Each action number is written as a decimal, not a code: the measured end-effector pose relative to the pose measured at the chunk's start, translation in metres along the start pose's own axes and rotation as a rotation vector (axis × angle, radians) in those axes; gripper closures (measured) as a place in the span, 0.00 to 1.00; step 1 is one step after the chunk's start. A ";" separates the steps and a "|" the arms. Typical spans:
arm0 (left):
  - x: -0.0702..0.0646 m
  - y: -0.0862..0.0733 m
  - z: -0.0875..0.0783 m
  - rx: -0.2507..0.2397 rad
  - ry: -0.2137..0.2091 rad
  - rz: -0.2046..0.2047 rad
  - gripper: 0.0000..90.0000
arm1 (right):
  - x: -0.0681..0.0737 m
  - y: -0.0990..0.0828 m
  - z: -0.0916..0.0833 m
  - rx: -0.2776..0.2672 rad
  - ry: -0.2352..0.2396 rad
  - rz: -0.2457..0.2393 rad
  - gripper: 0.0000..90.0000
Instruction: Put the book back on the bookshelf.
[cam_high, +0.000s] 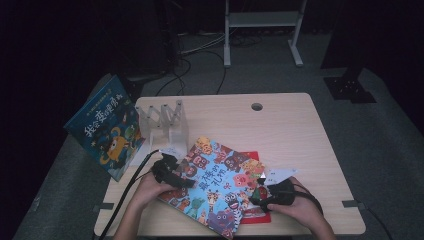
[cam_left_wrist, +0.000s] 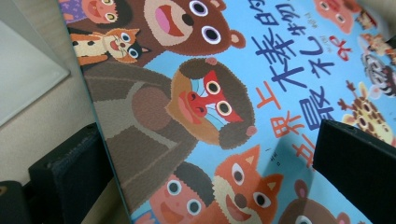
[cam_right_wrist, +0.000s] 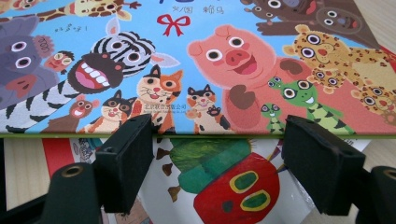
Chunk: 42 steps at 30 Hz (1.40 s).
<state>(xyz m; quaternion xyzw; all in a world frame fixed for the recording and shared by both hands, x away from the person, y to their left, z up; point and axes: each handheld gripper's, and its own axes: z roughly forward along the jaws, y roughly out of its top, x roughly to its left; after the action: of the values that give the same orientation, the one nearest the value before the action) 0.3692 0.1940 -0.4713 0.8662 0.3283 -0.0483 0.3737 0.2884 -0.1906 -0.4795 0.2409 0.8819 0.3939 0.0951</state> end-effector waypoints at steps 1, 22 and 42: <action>0.000 0.001 -0.001 -0.003 -0.004 0.001 0.00 | 0.000 0.001 0.000 0.005 0.000 -0.005 0.27; -0.029 0.065 -0.060 -0.019 0.057 0.172 0.05 | 0.010 0.016 0.013 0.042 -0.049 0.033 0.22; -0.062 0.134 -0.098 0.003 0.095 0.323 0.39 | 0.023 0.036 0.035 0.034 -0.136 0.127 0.20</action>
<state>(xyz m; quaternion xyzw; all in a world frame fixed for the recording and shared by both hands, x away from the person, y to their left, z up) 0.3854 0.1597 -0.2984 0.9095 0.2018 0.0531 0.3595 0.2930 -0.1361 -0.4757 0.3241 0.8630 0.3667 0.1257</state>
